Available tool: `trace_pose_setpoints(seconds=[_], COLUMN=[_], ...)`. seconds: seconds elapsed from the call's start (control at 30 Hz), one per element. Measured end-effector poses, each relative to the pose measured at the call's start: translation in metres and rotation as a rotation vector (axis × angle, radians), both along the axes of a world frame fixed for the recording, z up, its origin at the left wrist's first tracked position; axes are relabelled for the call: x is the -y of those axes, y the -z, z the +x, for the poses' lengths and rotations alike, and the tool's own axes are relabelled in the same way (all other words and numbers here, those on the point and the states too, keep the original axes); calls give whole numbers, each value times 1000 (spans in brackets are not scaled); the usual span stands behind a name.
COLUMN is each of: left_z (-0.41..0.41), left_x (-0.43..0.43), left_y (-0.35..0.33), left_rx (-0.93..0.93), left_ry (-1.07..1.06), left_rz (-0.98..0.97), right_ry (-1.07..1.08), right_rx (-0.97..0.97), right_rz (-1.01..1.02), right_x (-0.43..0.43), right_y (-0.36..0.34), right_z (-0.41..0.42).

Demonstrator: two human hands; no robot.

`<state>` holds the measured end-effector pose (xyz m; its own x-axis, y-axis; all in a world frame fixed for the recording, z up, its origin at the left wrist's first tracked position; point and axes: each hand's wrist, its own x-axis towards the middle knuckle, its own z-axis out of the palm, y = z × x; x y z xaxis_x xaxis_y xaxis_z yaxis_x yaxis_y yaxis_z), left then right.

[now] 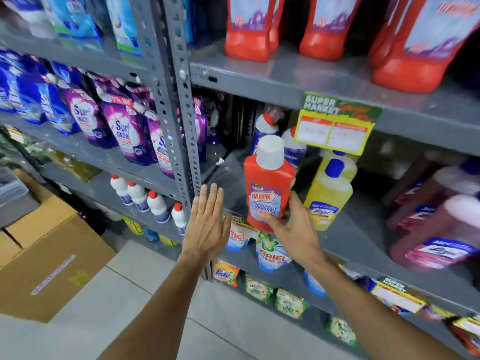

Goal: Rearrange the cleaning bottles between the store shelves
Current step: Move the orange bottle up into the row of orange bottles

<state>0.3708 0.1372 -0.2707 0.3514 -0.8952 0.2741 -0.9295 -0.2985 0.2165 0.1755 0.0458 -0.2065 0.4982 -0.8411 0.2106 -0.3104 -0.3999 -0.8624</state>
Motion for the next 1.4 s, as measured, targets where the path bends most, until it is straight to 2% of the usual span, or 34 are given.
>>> trace_pose_setpoints(seconds=[0.17, 0.3, 0.43, 0.53, 0.8, 1.0, 1.13, 1.4], left_z=[-5, -6, -3, -2, 19, 27, 29, 33], left_x=[-4, 4, 23, 40, 69, 76, 78, 80], left_y=[-84, -157, -221, -255, -262, -257, -254, -253], left_rx=[26, 85, 169, 232, 113, 97, 91, 92], left_ry=[-43, -34, -8, 51, 118, 126, 131, 148], left_rz=[-187, -306, -381, -367, -267, -250, -272, -290], right_ry=[-75, -71, -24, 38, 225, 203, 125, 171], right_rx=[171, 260, 284, 262, 145, 137, 55, 75], right_rz=[-86, -256, -394, -417, -327, -342, -251, -190], right_x=[-18, -16, 2, 25, 75, 84, 88, 96], right_y=[-100, -195, -266, -296, -282, -270, -256, -257], right_z=[-1, -2, -11, -14, 0, 3, -4, 16])
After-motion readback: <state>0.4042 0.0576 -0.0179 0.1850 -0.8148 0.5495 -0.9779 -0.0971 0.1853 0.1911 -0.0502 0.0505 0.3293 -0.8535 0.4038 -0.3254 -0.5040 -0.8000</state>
